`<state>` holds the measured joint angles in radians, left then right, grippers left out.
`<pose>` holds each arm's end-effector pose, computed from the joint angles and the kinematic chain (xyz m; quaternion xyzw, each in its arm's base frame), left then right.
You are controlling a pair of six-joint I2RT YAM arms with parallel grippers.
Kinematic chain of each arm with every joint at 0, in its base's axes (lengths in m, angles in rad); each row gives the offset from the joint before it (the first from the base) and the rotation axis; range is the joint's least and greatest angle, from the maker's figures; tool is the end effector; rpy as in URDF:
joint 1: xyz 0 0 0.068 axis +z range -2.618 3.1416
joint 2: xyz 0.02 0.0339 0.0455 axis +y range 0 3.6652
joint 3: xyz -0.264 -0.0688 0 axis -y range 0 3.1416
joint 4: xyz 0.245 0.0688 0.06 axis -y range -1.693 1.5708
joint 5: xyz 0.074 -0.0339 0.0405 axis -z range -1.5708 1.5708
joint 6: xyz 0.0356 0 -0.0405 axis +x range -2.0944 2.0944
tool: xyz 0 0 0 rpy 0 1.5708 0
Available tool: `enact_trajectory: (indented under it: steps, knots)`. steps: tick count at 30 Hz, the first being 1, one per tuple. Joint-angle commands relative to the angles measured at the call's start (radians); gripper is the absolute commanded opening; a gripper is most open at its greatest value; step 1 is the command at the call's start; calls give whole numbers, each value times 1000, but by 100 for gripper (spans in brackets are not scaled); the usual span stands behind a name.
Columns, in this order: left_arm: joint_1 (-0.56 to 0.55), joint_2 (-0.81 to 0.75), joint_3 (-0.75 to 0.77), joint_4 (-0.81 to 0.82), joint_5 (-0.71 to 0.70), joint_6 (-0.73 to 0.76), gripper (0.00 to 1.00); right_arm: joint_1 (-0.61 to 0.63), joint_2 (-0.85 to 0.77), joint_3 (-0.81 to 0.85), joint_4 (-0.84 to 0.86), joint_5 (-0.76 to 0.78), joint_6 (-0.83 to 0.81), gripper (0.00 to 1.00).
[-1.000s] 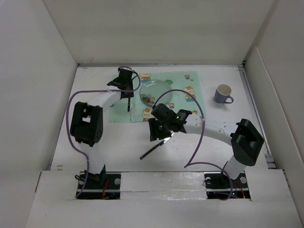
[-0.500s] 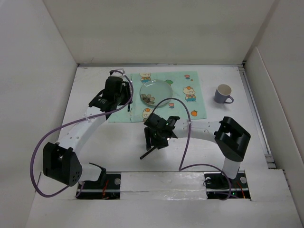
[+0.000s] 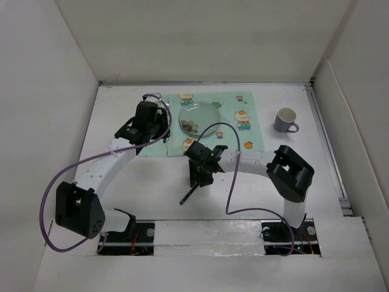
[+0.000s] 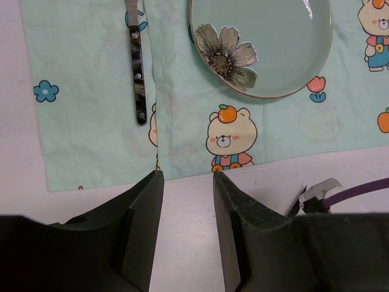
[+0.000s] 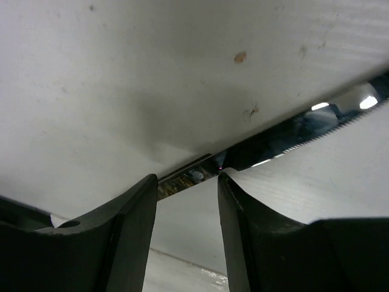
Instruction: Set the dinner table for one person
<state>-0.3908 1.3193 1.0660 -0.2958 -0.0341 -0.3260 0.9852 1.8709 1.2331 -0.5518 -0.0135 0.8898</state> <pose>0.2778 -0.1132 0.3087 0.0199 0.8720 -0.1575 0.4630 0.2049 0.3098 0.1663 -0.0481 0.9807 0.1566 0.1068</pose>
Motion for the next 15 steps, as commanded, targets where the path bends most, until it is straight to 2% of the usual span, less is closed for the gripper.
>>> enact_trajectory:
  steps: [1, 5, 8, 11, 15]
  knots:
    - [6, -26, 28, 17, -4, 7, 35, 13, 23, 45, -49, 110, -20, 48]
    - [6, -26, 38, 17, -16, 16, 35, 24, 34, 26, -97, 176, -40, 39]
    - [6, -25, 38, 14, -24, 22, 35, 44, 19, -3, -141, 246, -57, 37]
    - [6, -23, 35, 17, -26, 24, 35, 44, 4, -11, -166, 271, -71, 51]
    - [6, -9, 43, 23, -23, 21, 35, 66, -24, 2, -184, 264, -89, 54]
